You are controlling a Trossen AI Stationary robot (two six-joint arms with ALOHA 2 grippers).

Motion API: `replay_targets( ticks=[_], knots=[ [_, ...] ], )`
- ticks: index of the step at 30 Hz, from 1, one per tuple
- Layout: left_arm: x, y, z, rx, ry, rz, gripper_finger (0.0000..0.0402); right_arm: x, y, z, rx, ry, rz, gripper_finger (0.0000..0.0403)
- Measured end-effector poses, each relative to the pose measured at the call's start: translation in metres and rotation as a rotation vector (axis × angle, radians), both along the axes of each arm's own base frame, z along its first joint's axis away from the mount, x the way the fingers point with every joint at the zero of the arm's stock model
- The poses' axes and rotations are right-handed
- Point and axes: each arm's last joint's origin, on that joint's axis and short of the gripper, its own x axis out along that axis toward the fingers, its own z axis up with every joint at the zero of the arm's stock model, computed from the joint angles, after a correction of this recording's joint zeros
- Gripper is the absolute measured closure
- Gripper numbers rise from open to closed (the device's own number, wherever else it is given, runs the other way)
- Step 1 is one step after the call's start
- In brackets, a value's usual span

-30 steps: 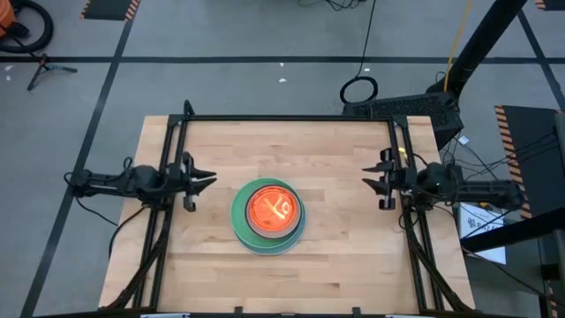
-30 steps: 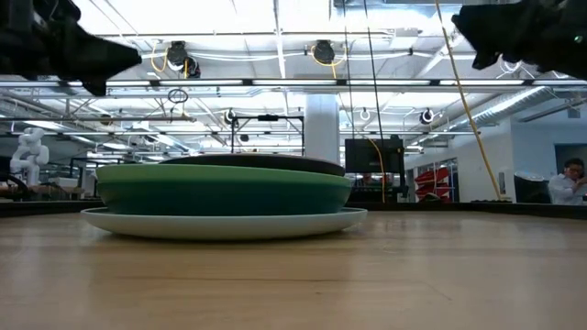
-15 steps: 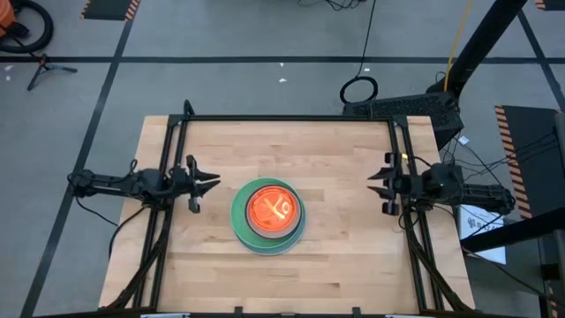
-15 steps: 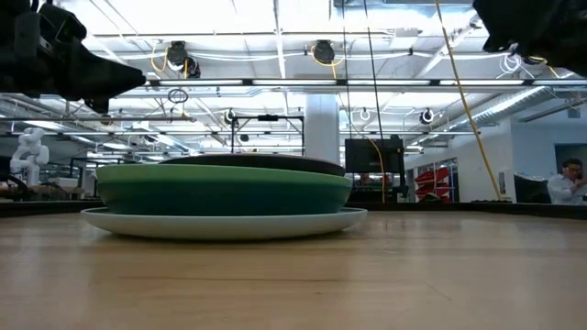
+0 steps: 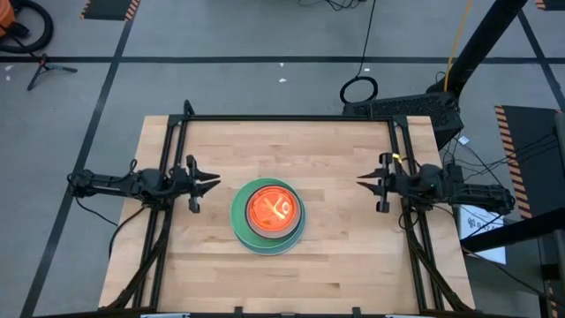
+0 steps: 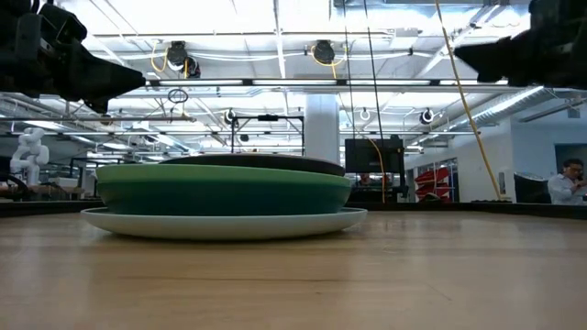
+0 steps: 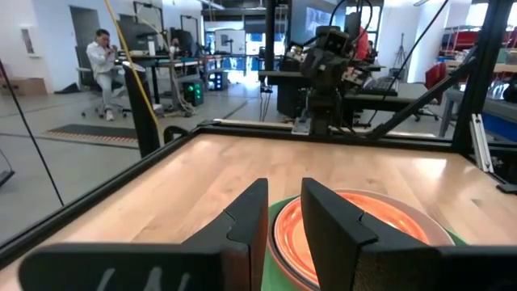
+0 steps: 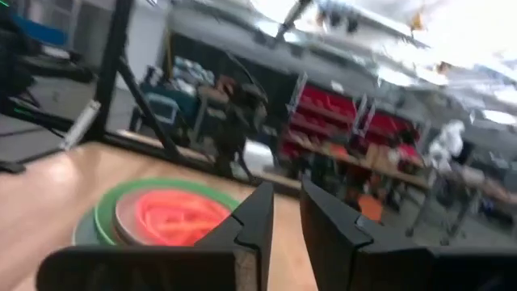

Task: Stack plastic plates
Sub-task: Return to Home Position

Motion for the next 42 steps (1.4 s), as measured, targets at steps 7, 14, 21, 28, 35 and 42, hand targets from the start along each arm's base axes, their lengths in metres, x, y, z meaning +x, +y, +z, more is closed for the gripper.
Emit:
replay_targets(
  ticks=[7, 14, 21, 28, 35, 42],
  knots=[
    [0.0, 0.0, 0.0, -0.002, 0.0, 0.0, 0.0319, 0.0013, -0.0007, -0.0092, 0.027, 0.095, -0.019, 0.0346],
    [0.0, 0.0, -0.0001, -0.002, 0.001, 0.0, 0.0319, 0.0014, -0.0007, -0.0104, 0.028, 0.108, -0.018, 0.0346],
    [0.0, 0.0, -0.0001, -0.002, 0.001, 0.0, 0.0319, 0.0014, -0.0007, -0.0104, 0.028, 0.108, -0.018, 0.0346],
    [0.0, 0.0, -0.0001, -0.001, 0.001, 0.0, 0.0319, 0.0014, -0.0007, -0.0104, 0.028, 0.108, -0.018, 0.0346],
    [0.0, 0.0, -0.0001, -0.001, 0.001, 0.0, 0.0319, 0.0014, -0.0007, -0.0104, 0.028, 0.108, -0.018, 0.0346],
    [0.0, 0.0, -0.0001, -0.001, 0.001, 0.0, 0.0319, 0.0014, -0.0007, -0.0104, 0.028, 0.108, -0.018, 0.0346]
  ],
)
